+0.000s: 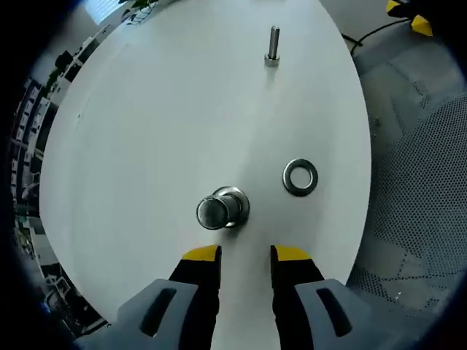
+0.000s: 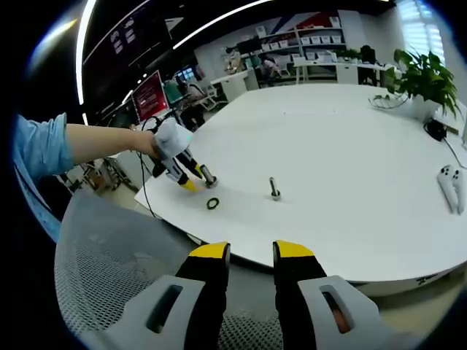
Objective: Place the washer onto the threaded stud by aligning its center hole with the stud, sliding it down to the base, and recovering from edge contact or off-axis alignment until the washer reaches the visible bottom stop.
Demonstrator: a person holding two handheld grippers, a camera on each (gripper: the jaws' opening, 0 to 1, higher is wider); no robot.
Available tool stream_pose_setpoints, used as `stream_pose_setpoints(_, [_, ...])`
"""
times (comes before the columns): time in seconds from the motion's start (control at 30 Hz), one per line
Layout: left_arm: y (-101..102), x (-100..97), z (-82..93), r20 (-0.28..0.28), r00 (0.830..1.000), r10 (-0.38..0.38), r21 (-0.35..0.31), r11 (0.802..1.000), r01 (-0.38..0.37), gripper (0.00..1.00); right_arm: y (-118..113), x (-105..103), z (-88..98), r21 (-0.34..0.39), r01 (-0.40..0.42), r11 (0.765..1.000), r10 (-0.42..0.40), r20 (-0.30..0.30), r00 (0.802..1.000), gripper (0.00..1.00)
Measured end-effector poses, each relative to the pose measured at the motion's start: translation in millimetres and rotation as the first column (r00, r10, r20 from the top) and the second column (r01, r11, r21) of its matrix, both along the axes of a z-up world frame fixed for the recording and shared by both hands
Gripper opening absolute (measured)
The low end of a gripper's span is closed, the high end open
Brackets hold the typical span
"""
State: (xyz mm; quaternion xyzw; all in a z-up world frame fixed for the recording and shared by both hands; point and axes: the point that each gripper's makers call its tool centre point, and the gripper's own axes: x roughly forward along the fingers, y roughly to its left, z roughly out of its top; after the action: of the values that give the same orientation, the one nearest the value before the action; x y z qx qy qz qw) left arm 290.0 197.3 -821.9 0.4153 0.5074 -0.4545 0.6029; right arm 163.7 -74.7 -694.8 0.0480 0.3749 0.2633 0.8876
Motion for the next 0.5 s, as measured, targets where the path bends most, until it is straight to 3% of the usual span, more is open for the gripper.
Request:
stream_pose_setpoints(0.1, [-2, -1.3, 4.6, 0.018, 1.000, 0.016, -0.028, 0.999, -0.016, 0.22, 0, -1, -0.2, -0.002, -0.004, 1.000, 0.004, -0.001, 1.000, 0.26])
stream_pose_setpoints(0.23, [-12, -11.7, 8.0, -0.011, 0.999, 0.045, -0.079, 0.996, -0.046, 0.23, 0, 0, 0.0, -0.001, -0.003, 1.000, 0.003, 0.001, 1.000, 0.26])
stream_pose_setpoints(0.5, [-36, -31.9, 6.9, -0.025, 1.000, -0.009, -0.135, 0.991, 0.006, 0.23, 0, -1, 0.1, 0.000, -0.005, 1.000, 0.005, 0.002, 1.000, 0.26])
